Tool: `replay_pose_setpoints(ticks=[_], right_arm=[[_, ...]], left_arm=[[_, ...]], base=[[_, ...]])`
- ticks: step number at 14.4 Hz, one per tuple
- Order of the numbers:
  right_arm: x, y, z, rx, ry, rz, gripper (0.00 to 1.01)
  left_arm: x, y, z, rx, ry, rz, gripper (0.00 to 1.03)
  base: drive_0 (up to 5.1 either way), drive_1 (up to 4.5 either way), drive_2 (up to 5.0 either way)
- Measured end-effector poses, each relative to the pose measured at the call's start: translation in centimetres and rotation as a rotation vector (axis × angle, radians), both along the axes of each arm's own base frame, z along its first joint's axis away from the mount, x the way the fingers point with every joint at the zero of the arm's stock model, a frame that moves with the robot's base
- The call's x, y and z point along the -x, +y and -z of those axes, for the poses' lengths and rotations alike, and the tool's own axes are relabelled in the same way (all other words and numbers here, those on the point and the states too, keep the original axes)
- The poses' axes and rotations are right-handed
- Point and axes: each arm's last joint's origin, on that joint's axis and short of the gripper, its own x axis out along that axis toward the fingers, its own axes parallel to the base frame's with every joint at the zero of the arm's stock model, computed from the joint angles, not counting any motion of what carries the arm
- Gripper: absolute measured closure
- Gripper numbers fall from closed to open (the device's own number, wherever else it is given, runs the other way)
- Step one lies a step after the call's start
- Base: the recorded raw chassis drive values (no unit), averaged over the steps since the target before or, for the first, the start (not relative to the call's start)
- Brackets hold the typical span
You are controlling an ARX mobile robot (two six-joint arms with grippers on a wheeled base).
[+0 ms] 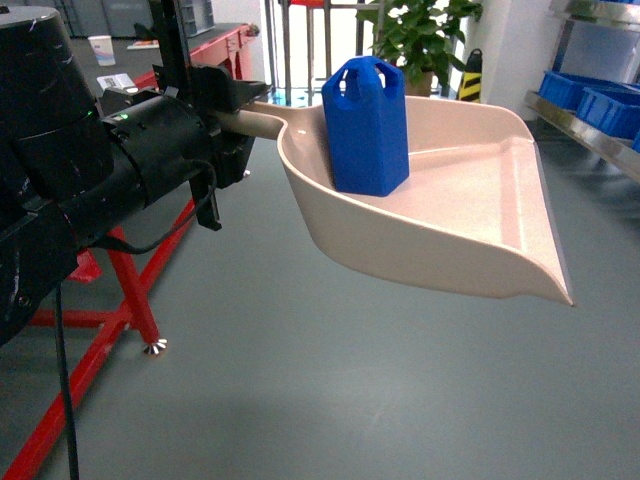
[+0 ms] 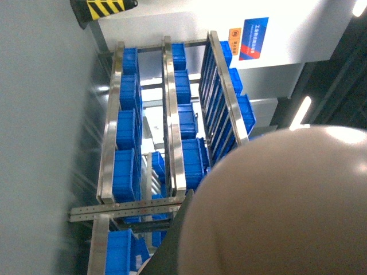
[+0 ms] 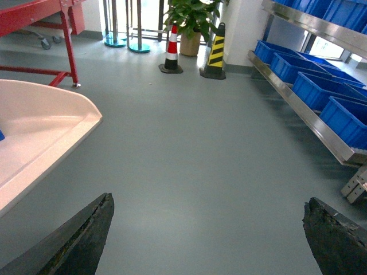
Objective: Place part in tray to right shelf
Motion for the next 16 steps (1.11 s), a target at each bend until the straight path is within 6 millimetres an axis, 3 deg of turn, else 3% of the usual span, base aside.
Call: replay_pose_setpoints(ticks=[7,16], right_arm=[[-0.08,0.02,0.06,0.0,0.005,-0.002,0.03],[-0.07,0.01,0.07,0.001,0.006,-0.001,0.03]], left_arm=[[-0.15,0.46,-0.02,0.0,-0.001,-0.021,0.91],[-0.03,0.03,-0.02,0.0,-0.001,-0.003,0.91]], base=[[0.0,4.05,-4.0],[-2.1,-2.07,-2.1]])
